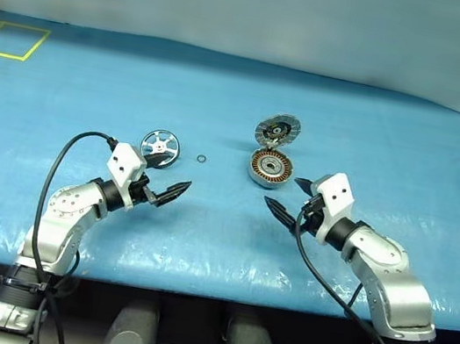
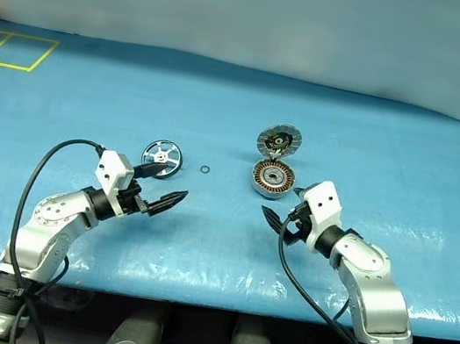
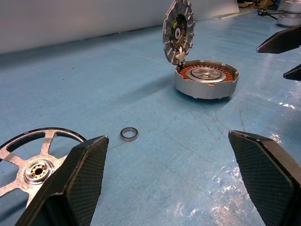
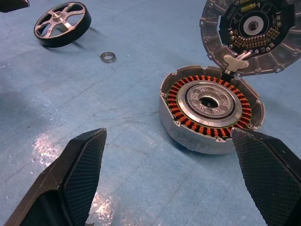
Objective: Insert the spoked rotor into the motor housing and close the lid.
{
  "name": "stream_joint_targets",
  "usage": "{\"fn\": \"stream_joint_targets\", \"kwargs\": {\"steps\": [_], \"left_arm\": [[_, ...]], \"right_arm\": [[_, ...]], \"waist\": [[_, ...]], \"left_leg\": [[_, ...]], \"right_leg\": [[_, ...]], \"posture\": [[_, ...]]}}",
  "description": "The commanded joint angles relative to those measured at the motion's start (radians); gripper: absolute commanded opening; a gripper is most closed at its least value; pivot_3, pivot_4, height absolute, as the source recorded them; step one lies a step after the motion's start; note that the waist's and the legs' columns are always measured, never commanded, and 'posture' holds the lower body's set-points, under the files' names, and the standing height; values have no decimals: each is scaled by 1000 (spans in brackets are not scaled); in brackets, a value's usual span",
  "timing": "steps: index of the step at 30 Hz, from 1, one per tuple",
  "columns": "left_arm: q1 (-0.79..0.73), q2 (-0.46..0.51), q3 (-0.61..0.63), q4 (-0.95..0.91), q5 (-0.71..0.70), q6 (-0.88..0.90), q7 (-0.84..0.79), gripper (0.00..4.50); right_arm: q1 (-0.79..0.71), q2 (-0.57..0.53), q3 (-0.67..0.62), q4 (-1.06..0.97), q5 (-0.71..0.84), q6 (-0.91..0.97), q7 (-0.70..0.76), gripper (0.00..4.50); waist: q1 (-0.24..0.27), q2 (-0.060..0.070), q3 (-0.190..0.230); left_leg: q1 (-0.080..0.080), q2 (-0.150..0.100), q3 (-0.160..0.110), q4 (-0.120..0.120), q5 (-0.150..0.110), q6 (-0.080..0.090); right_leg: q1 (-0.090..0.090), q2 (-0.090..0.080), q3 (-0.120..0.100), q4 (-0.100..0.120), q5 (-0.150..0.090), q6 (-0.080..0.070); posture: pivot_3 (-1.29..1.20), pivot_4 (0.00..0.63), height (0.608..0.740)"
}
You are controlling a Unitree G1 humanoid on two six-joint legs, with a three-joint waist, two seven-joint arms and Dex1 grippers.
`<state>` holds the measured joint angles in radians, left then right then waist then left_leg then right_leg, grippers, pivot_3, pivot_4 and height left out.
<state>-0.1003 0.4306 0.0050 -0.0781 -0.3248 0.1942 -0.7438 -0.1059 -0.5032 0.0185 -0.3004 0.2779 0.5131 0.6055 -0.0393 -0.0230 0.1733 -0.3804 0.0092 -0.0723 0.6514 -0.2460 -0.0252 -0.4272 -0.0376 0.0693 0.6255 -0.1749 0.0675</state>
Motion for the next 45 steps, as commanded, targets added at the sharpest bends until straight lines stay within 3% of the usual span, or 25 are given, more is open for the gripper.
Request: {"fn": "stream_joint_targets", "kwargs": {"steps": [1, 34, 41, 45], "left_arm": [[-5, 1, -1, -31, 0, -12, -4, 4500], [-12, 1, -13, -30, 4, -17, -3, 4500], [-20, -8, -25, -22, 16, -24, 3, 4500], [-22, -12, -31, -18, 20, -28, 1, 4500]], "right_arm": [[-19, -6, -9, -18, 2, -3, 0, 4473], [-33, -13, 6, -6, -16, -7, 0, 4473], [-90, -92, 67, 5, -80, -14, 58, 4473], [-184, -235, 210, 26, -233, -36, 154, 4473]], "waist": [[0, 0, 0], [0, 0, 0], [-1, 0, 0], [0, 0, 0]], "left_leg": [[0, 0, 0, 0, 0, 0], [0, 0, 0, 0, 0, 0], [0, 0, 0, 0, 0, 0], [0, 0, 1, 0, 0, 0]], "right_leg": [[0, 0, 0, 0, 0, 0], [0, 0, 0, 0, 0, 0], [0, 0, 0, 0, 0, 0], [0, 0, 0, 0, 0, 0]], "posture": [[0, 150, 740], [0, 150, 740], [0, 150, 740], [0, 150, 740]]}}
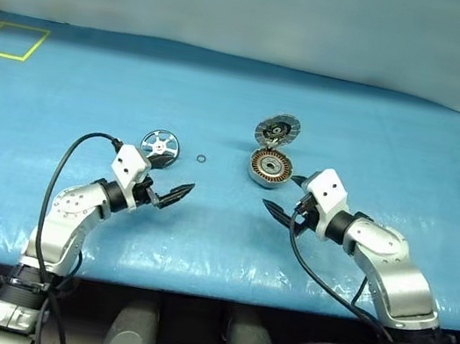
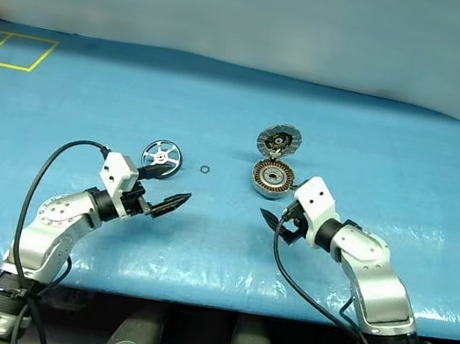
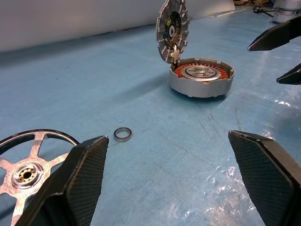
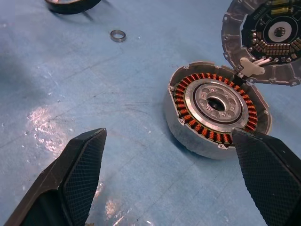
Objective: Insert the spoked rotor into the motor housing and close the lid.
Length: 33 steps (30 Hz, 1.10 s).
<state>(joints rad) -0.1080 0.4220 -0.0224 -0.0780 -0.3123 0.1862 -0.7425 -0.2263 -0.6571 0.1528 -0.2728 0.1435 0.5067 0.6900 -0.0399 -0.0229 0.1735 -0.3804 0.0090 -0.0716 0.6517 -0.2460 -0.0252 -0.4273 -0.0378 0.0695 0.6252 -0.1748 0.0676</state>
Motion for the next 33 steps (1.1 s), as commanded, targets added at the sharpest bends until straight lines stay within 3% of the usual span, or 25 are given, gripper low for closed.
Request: {"fn": "stream_joint_targets", "kwargs": {"steps": [1, 7, 13, 19, 31, 33], "left_arm": [[-15, -4, -6, -17, 8, -21, -2, 4500], [-26, -10, -15, -6, 12, -25, -4, 4500], [-18, -15, -21, -12, 18, -31, -2, 4500], [15, -23, -13, -29, 20, -41, 9, 4500], [28, -24, -12, -35, 21, -50, 25, 4500], [26, -24, -13, -34, 24, -53, 26, 4500]], "right_arm": [[-97, -105, 108, 6, -119, -30, 102, 4473], [-337, -122, 253, 173, -215, -88, 262, 4473], [-587, -36, 372, 471, -326, -237, 382, 4473], [-663, 24, 416, 654, -393, -334, 439, 4473], [-670, 73, 398, 789, -429, -387, 481, 4473], [-668, 79, 396, 811, -431, -395, 483, 4095]], "waist": [[0, 0, 0], [-9, 0, 0], [-14, 0, 1], [-11, 0, 1], [-16, 0, 1], [-17, 0, 1]], "left_leg": [[0, 0, 0, 0, 0, 0], [0, 0, 0, 0, 0, 0], [0, 0, 0, -1, 0, 0], [0, 0, 0, -2, 0, 0], [0, 0, -1, -1, 0, 0], [0, 0, -1, -1, 0, 0]], "right_leg": [[0, 0, 0, 0, 0, 0], [0, 0, 0, 0, 0, 0], [0, 0, 0, 0, 0, 0], [-1, -1, -1, 0, 0, 0], [0, 0, -1, 1, 0, -1], [0, 0, -1, 1, 0, -1]], "posture": [[0, 150, 740], [0, 150, 740], [0, 150, 740], [0, 150, 740], [0, 150, 740], [0, 150, 740]]}}
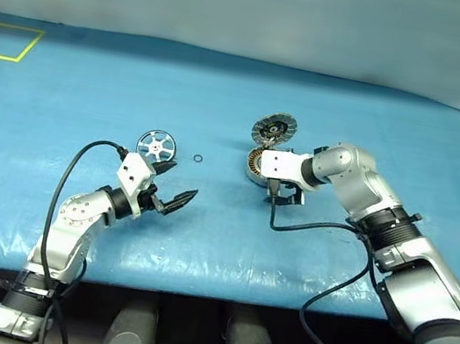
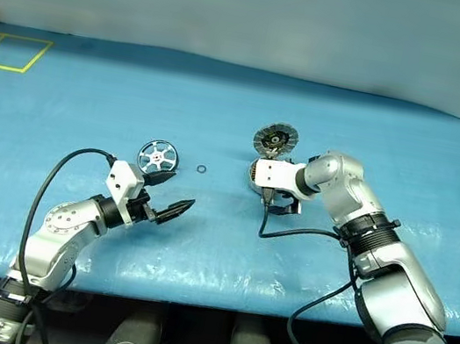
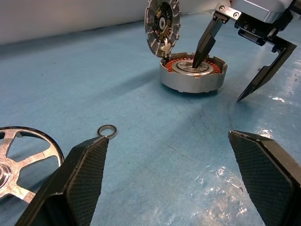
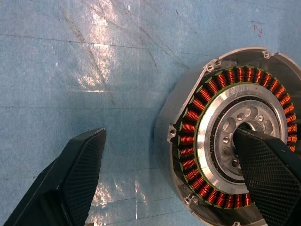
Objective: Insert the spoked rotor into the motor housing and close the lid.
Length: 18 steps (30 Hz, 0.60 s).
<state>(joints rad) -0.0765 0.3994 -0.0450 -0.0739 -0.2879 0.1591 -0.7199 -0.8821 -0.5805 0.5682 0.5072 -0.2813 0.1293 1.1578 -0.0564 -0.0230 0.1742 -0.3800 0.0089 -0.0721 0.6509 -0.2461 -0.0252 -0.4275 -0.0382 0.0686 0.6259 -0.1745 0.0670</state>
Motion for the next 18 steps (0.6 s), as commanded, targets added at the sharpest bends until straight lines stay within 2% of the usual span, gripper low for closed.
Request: {"fn": "stream_joint_targets", "kwargs": {"steps": [1, 4, 6, 10, 15, 18], "left_arm": [[-6, -2, 9, -38, 1, -26, 4, 4500], [-4, 0, 11, -38, 2, -27, 4, 4500], [-2, 2, 13, -41, 2, -27, 4, 4500], [4, 1, 19, -50, -6, -24, 7, 4500], [15, 8, 28, -52, -4, -22, 8, 4500], [23, 13, 31, -54, -3, -18, 9, 4500]], "right_arm": [[-9, 5, -23, 35, -4, -19, 17, 3913], [1, 14, -41, 30, -1, -22, 8, 2964], [8, 19, -52, 19, 0, -24, 4, 2964], [35, 24, -73, -43, 1, -19, -19, 2129], [129, 62, -104, -230, 22, 59, -56, 2110], [205, 127, -117, -355, 43, 161, -89, 2110]], "waist": [[1, 0, 0], [5, 0, 0], [5, 0, 0], [3, 0, 0], [-10, 0, 0], [-14, 0, 0]], "left_leg": [[0, 0, 0, 0, 0, 0], [0, 0, 0, 0, 0, 0], [0, 0, 0, 0, 0, 0], [0, 0, 0, 0, 0, 0], [1, 1, 0, 0, 0, 0], [1, 1, 0, -1, 0, 0]], "right_leg": [[0, 0, 0, 0, 0, 0], [0, 0, 0, 0, 0, 0], [0, 0, 0, 0, 0, 0], [0, 0, 0, 0, 0, 0], [0, 1, 0, 1, 0, 0], [0, 1, 0, 1, 0, 0]], "posture": [[0, 150, 740], [0, 150, 740], [0, 150, 740], [0, 150, 740], [0, 150, 740], [0, 150, 740]]}}
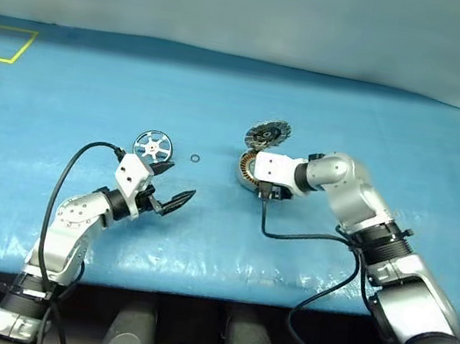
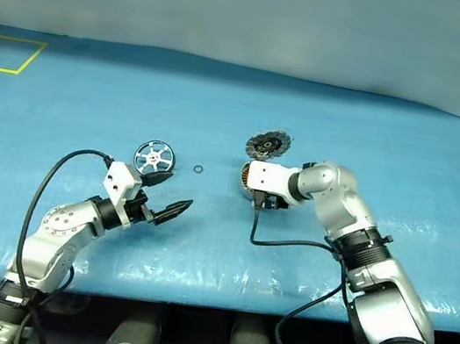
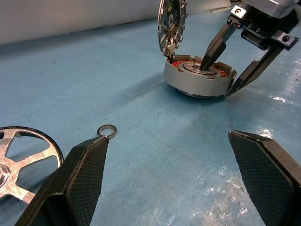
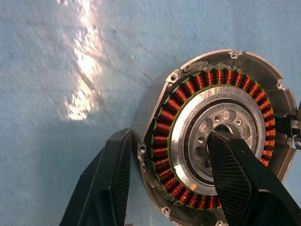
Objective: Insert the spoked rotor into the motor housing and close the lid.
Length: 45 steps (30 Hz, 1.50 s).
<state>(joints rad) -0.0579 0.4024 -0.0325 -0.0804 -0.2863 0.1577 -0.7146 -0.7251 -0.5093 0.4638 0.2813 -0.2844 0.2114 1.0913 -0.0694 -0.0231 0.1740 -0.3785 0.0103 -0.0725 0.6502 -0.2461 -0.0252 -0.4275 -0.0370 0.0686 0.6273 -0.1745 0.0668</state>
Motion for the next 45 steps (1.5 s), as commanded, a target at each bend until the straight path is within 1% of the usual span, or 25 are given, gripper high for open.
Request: {"fn": "stream_joint_targets", "kwargs": {"steps": [1, 6, 10, 13, 18, 26, 34, 41, 43, 44, 45], "left_arm": [[6, 11, 21, -48, -4, -16, 3, 4500], [16, 21, 32, -48, 3, -18, 11, 4500], [29, 27, 39, -55, -3, -16, 13, 4500], [35, 32, 40, -56, -4, -15, 14, 4500], [34, 35, 38, -58, -5, -13, 15, 4500], [39, 33, 36, -59, -6, -13, 17, 4500], [47, 35, 40, -55, -6, -14, 16, 4500], [42, 34, 37, -51, -5, -13, 16, 4500], [42, 35, 37, -51, -5, -12, 16, 4500], [42, 35, 38, -50, -5, -12, 16, 4500], [42, 35, 38, -51, -5, -12, 16, 4500]], "right_arm": [[71, 74, -16, -164, 54, 104, -27, 2110], [175, 172, -37, -291, 103, 253, -85, 2110], [247, 180, 0, -367, 96, 316, -106, 2110], [276, 188, 2, -398, 105, 363, -130, 2110], [286, 165, 16, -417, 87, 391, -166, 2110], [347, 110, 67, -578, 62, 465, -201, 2110], [408, 109, 91, -703, 71, 566, -251, 2110], [412, 116, 105, -696, 82, 575, -284, 2110], [410, 113, 106, -696, 87, 574, -287, 2876], [410, 110, 105, -697, 90, 572, -287, 3095], [410, 109, 103, -700, 94, 570, -289, 3468]], "waist": [[0, 0, 0], [0, 0, 0], [4, -1, -1], [4, -1, -1], [5, -1, -1], [11, -1, -2], [11, -2, -2], [10, -2, -2], [9, -2, -2], [10, -2, -2], [10, -2, -2]], "left_leg": [[0, 0, 0, 0, 0, 0], [0, 0, -1, 1, 0, 0], [0, 0, 0, 1, 0, 0], [0, 0, 0, 1, 0, 0], [1, 0, -1, 1, 0, 0], [0, 0, -1, 0, 0, 0], [0, 0, -1, 0, 0, 0], [0, 0, -1, 0, 0, 0], [0, 0, -1, 0, 0, 0], [0, 0, -1, 0, 0, 0], [0, 0, -1, 0, 0, 0]], "right_leg": [[0, 0, 0, 0, 0, 0], [0, 1, 0, 1, 0, 0], [1, 0, 0, 1, 0, -1], [0, 0, 0, 0, 0, -1], [1, 0, 0, 1, 0, -1], [1, 0, -1, 0, -1, -1], [1, 0, -1, 0, -1, -1], [0, 0, -1, 0, -1, -1], [0, 0, -1, 0, -1, -1], [0, 0, -1, 0, -1, -1], [0, 0, -1, 0, -1, -1]], "posture": [[0, 150, 740], [0, 150, 740], [0, 150, 740], [0, 150, 740], [0, 150, 740], [0, 150, 740], [0, 150, 740], [0, 150, 740], [0, 150, 740], [0, 150, 740], [0, 150, 740]]}}
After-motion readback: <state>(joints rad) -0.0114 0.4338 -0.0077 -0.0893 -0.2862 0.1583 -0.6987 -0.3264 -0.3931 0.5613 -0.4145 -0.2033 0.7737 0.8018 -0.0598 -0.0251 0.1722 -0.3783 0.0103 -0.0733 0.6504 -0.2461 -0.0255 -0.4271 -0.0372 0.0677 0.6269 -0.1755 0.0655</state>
